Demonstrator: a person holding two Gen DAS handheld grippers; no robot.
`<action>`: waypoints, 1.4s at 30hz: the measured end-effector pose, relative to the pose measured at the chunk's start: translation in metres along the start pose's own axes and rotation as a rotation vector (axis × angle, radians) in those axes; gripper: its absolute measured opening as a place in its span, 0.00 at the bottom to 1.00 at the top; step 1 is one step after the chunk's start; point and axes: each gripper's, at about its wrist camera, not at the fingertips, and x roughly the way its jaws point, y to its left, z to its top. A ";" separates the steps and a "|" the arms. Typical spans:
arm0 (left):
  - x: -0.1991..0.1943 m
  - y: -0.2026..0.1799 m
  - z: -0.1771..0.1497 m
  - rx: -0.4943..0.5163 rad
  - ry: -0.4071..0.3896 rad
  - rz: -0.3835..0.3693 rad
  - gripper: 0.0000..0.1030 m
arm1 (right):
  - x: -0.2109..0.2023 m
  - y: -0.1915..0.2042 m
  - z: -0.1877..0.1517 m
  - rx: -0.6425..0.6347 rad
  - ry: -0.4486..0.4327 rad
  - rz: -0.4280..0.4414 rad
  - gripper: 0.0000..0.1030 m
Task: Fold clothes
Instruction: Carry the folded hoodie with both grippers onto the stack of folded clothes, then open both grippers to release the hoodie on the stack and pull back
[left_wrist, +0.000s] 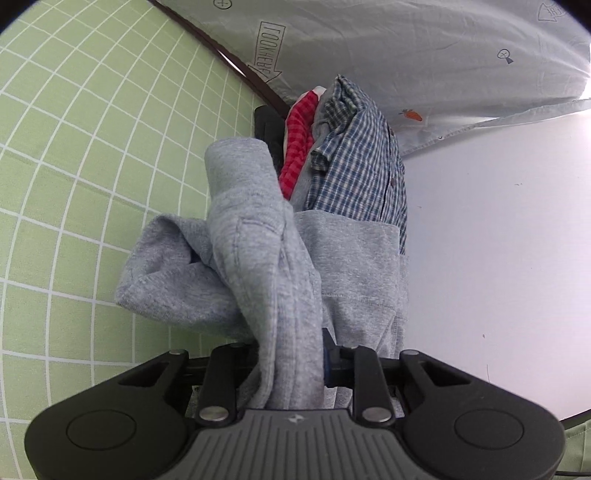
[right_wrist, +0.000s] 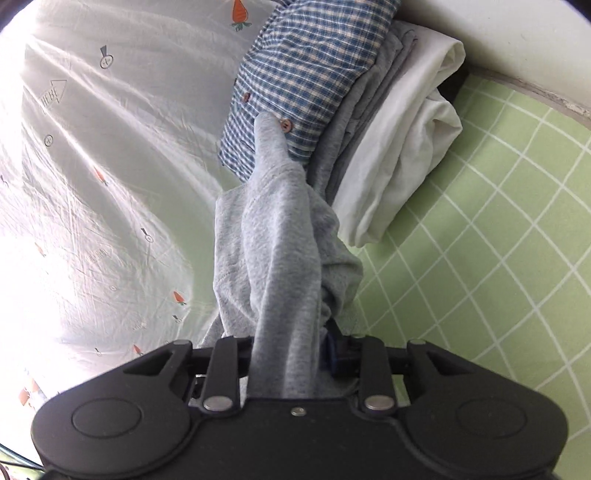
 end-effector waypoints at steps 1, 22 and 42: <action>-0.002 -0.008 0.000 0.016 -0.004 -0.007 0.26 | -0.003 0.006 0.002 -0.002 -0.007 0.006 0.28; 0.145 -0.117 0.183 0.171 -0.248 -0.013 0.30 | 0.097 0.227 0.188 -1.146 -0.550 -0.749 0.59; 0.083 -0.096 0.155 0.423 -0.353 0.265 0.91 | 0.177 0.140 0.209 -0.912 -0.437 -0.636 0.97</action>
